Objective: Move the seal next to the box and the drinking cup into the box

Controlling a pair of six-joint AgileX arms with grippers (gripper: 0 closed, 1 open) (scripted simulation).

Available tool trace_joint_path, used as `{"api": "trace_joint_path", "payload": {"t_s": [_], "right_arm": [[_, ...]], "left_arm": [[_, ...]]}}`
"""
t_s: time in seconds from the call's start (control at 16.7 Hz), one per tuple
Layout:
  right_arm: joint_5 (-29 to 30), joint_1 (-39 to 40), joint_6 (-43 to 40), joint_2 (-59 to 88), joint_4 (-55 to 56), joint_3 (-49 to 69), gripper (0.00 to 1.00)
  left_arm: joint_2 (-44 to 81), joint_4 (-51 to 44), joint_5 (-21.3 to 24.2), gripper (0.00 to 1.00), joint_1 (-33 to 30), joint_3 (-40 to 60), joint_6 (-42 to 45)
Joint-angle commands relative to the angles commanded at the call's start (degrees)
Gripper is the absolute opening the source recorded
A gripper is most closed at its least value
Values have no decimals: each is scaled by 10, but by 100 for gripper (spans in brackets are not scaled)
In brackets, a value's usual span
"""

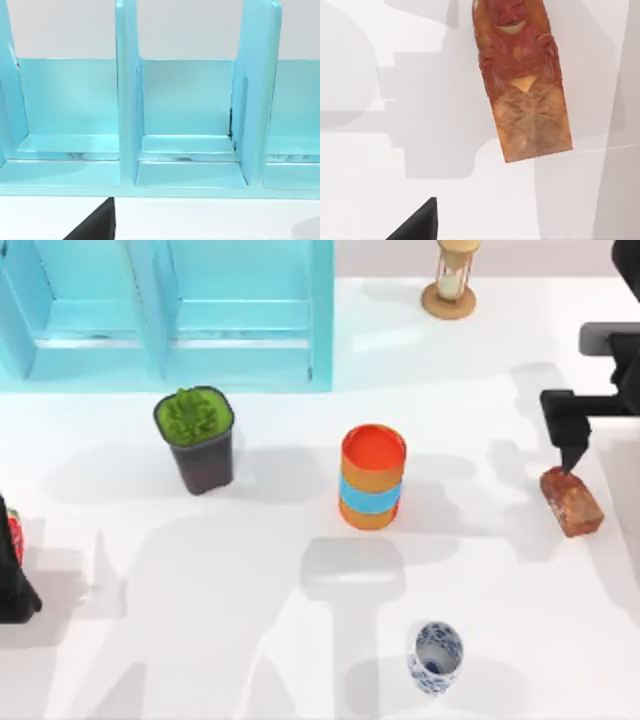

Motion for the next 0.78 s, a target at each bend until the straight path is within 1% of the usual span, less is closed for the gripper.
{"api": "trace_joint_path", "payload": {"t_s": [0.78], "right_arm": [[-1, -1, -2, -8, -119, 109, 100]], "left_arm": [[0, 0, 0, 100, 0, 0, 0]]}}
